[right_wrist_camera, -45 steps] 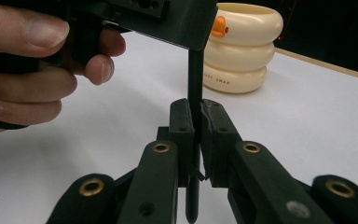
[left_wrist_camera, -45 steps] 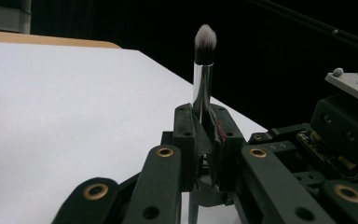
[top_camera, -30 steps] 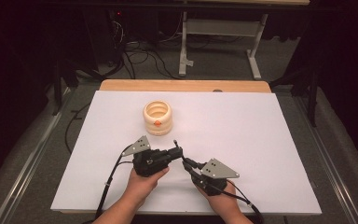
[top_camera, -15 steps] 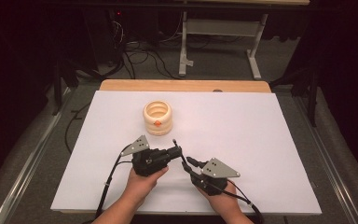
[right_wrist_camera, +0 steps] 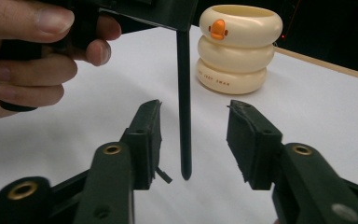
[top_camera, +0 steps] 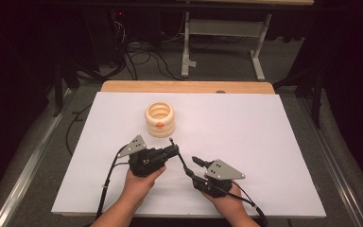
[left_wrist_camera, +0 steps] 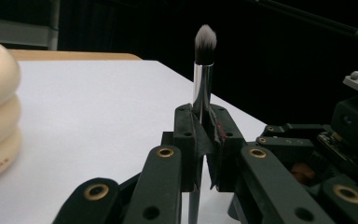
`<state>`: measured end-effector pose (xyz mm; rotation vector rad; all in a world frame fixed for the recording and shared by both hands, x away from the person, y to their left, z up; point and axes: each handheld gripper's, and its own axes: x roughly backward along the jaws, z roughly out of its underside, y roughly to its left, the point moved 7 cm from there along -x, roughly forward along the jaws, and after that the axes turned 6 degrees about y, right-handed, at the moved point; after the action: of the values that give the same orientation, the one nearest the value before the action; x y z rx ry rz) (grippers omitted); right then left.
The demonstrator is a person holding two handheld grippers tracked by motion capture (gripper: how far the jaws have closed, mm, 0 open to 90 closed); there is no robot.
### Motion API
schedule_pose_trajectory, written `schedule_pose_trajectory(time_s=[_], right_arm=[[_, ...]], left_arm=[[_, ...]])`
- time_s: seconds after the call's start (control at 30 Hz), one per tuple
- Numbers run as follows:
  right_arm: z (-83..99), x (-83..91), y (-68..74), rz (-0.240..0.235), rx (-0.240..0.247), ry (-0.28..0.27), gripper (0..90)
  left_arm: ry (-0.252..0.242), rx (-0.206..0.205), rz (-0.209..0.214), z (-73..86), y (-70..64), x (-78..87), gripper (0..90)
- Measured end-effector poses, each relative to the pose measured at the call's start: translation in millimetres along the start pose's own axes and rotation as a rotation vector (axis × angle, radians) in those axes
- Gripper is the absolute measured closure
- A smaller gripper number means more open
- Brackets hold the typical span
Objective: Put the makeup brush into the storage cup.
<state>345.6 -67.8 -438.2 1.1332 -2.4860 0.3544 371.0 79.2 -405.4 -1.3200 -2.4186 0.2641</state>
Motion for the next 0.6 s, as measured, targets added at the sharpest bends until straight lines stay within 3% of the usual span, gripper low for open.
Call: schedule_pose_trajectory(time_s=[0.4, 0.6], right_arm=[[0.4, 4.9, -5.3, -0.033, -0.031, 0.004, 38.0], [0.9, 7.7, -11.0, -0.053, -0.055, -0.004, 31.0]], left_arm=[[-0.014, -0.023, -0.083, -6.4, 9.2, 9.0, 82.7], [-0.015, -0.023, -0.100, -8.2, 12.7, 12.1, 82.6]])
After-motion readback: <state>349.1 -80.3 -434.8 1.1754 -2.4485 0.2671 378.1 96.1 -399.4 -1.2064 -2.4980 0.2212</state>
